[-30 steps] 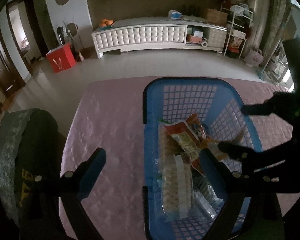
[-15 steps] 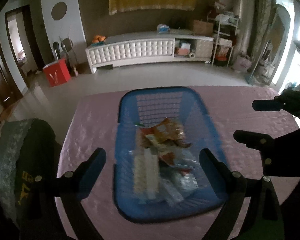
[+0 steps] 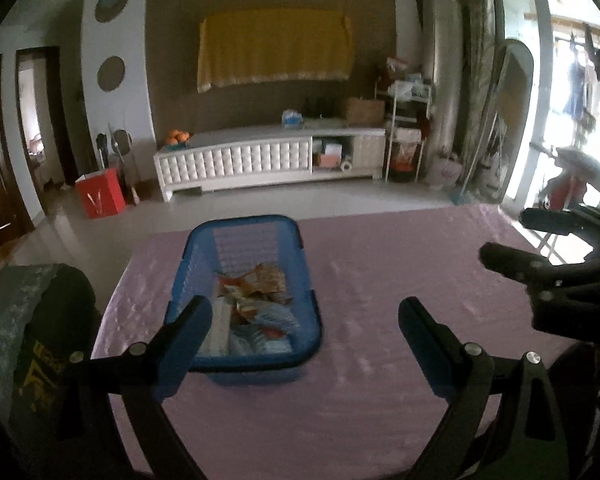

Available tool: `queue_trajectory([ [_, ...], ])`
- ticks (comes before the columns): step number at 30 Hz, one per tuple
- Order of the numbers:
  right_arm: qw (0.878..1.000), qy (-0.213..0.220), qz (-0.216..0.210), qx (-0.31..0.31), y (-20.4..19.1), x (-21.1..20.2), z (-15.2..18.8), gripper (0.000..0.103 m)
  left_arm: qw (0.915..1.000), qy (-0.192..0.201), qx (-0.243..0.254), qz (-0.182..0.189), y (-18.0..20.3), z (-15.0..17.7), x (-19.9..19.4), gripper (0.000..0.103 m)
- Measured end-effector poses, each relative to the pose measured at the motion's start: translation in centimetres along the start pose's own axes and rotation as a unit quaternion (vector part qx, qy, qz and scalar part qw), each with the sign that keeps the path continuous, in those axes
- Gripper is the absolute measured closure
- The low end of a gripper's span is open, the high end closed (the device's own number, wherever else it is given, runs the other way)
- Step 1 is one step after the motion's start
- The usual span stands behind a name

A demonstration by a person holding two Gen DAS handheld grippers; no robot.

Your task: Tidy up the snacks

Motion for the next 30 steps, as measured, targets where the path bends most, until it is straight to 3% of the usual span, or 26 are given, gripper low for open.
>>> queue_trajectory([
  [2,0.999,0.028,0.018,-0.001,0.3,-1.9,0.4,0.02,0.9998,0.013,-0.013,-0.009,0.4,0.3,-1.2,0.01],
  [9,0.994,0.107,0.013,0.026,0.7,-7.2,1.3,0.002,0.9983,0.044,-0.035,-0.014,1.3,0.6,-4.5,0.01],
  [12,0.99,0.134,0.013,0.037,1.1,-8.7,1.2,0.0,0.9979,0.05,-0.04,-0.006,1.4,0.8,-5.8,0.01],
  [21,0.988,0.145,0.003,0.06,0.7,-10.3,1.2,0.0,0.9959,0.084,-0.019,-0.026,2.4,0.3,-9.3,0.01],
  [30,0.989,0.136,-0.006,0.061,-0.6,-10.2,2.2,0.0,0.996,0.087,-0.005,-0.019,3.7,0.6,-10.7,0.01],
])
Point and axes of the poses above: each gripper's, at about its wrist camera, not at the fingertips, and x roughly the way its jaws point, y to its right, z to its underside, the point moved 10 cm from there along x, roughly the way its jaws point, and after that the axes turned 8 degrees about x, right-handed, at the moved point
